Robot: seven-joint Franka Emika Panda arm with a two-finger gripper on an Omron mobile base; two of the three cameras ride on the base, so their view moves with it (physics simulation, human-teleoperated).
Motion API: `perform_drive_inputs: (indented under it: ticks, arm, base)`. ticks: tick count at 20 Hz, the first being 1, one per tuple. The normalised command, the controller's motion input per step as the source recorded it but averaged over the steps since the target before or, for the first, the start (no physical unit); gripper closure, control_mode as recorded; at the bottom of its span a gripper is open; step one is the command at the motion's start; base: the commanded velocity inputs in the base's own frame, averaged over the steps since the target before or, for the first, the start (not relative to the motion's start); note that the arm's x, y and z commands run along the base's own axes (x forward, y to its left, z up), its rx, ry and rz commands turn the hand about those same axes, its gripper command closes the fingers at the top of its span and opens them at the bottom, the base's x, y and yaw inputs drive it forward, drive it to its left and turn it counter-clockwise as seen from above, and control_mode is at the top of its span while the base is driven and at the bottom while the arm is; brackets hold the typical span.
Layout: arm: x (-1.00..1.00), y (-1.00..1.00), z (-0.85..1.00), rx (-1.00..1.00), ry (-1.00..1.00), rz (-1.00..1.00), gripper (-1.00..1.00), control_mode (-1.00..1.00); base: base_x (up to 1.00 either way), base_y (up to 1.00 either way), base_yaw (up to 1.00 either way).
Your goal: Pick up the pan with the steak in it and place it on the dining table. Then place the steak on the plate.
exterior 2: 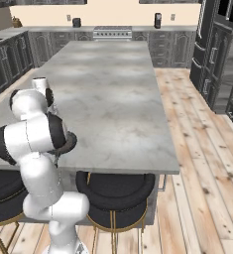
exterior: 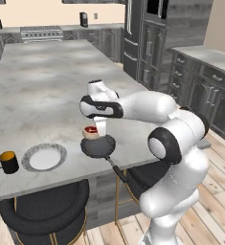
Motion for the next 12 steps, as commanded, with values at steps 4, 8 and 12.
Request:
perform_drive_inputs:
  ticks: [4,8,12]
  arm:
    - [-0.99,-0.02,0.02,0.16,-0.27,0.00,1.00,-1.00]
    - [-0.59,0.27,0.21,0.17,-0.26,0.00,1.00,-1.00]
    - [-0.19,0.58,0.33,0.09,-0.21,-0.04,1.00,-1.00]
  base:
    - [0.00,0.00,0.00]
    - [0.00,0.00,0.00]
    - [0.00,0.00,0.00]
